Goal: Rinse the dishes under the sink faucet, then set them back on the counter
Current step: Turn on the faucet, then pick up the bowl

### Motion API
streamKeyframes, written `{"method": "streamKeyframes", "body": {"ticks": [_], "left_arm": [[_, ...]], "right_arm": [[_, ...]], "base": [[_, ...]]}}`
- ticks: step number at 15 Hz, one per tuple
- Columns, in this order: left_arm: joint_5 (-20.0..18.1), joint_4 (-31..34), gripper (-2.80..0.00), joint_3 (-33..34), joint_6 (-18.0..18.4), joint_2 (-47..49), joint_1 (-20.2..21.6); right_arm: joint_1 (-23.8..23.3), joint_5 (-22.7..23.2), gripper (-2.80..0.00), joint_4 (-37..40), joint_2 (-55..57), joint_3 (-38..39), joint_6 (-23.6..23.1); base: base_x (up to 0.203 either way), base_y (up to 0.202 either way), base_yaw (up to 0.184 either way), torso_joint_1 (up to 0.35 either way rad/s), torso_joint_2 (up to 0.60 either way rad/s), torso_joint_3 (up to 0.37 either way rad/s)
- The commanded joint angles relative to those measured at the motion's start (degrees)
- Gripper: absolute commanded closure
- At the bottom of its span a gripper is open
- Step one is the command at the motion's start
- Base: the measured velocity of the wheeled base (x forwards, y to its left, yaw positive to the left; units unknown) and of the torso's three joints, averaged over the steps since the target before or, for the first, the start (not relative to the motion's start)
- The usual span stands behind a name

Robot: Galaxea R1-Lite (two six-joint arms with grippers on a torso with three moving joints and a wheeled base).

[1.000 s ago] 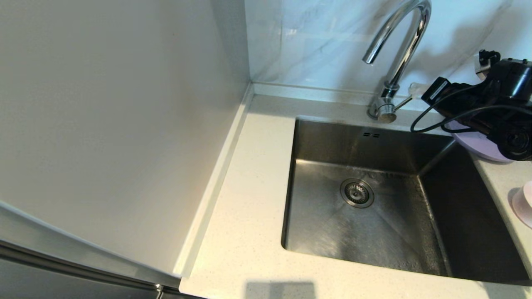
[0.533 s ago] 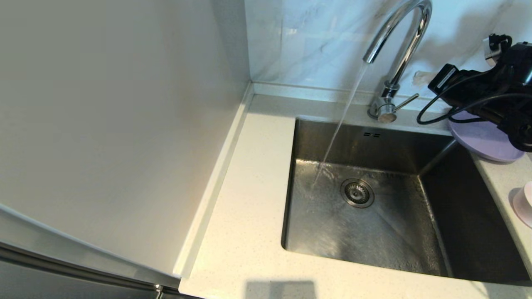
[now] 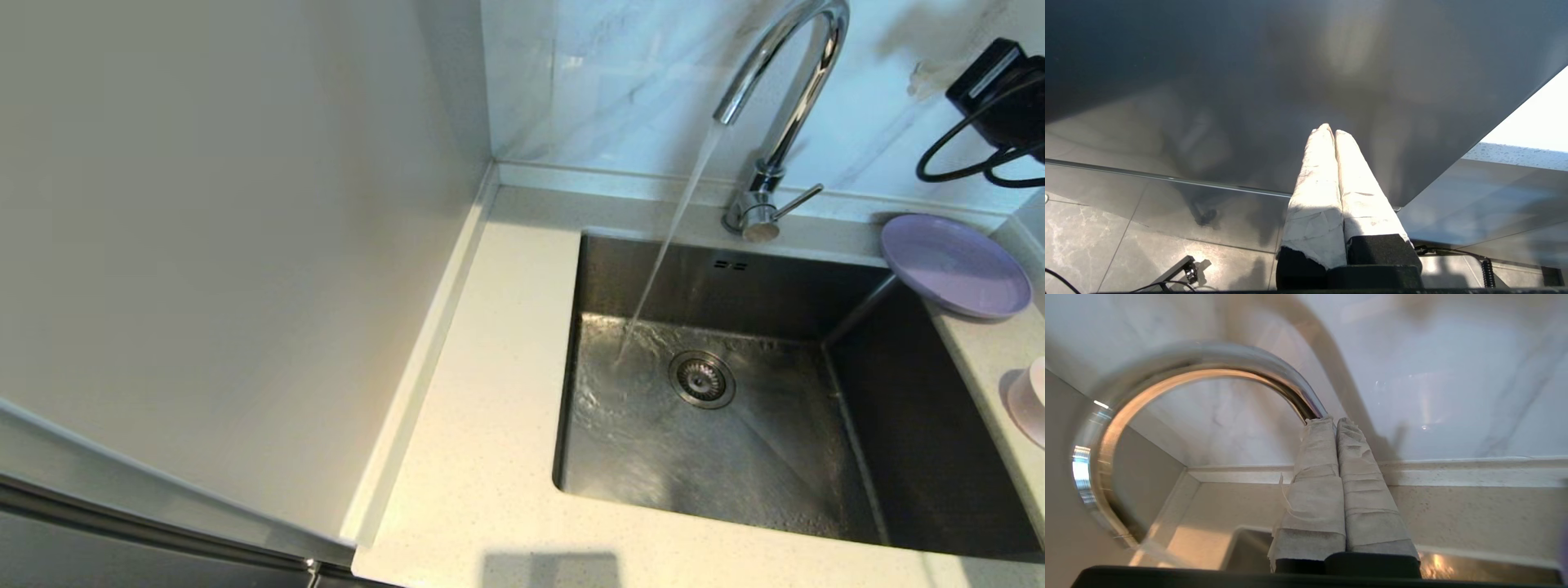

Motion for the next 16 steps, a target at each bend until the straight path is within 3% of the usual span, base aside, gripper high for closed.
{"method": "streamKeyframes", "body": {"ticks": [1,4,7,11,16], "left_arm": [[0.0,0.0,0.00,0.0,0.0,0.0,0.0],[0.0,0.0,0.00,0.0,0.0,0.0,0.0],[0.0,0.0,0.00,0.0,0.0,0.0,0.0],[0.0,0.0,0.00,0.0,0.0,0.0,0.0],[0.0,0.0,0.00,0.0,0.0,0.0,0.0]], "right_arm": [[-0.8,0.3,0.00,9.3,-7.9,-2.6,0.4],[1.3,0.2,0.00,27.3,-11.9,-11.4,0.8],[4.8,0.5,0.00,38.8,-11.6,-25.4,4.8],[15.7,1.6,0.00,41.9,-10.9,-27.1,6.8],[27.4,1.7,0.00,39.7,-9.2,-27.1,6.8]], "base": [[0.000,0.000,0.000,0.000,0.00,0.000],[0.000,0.000,0.000,0.000,0.00,0.000],[0.000,0.000,0.000,0.000,0.00,0.000],[0.000,0.000,0.000,0.000,0.00,0.000],[0.000,0.000,0.000,0.000,0.00,0.000]]}}
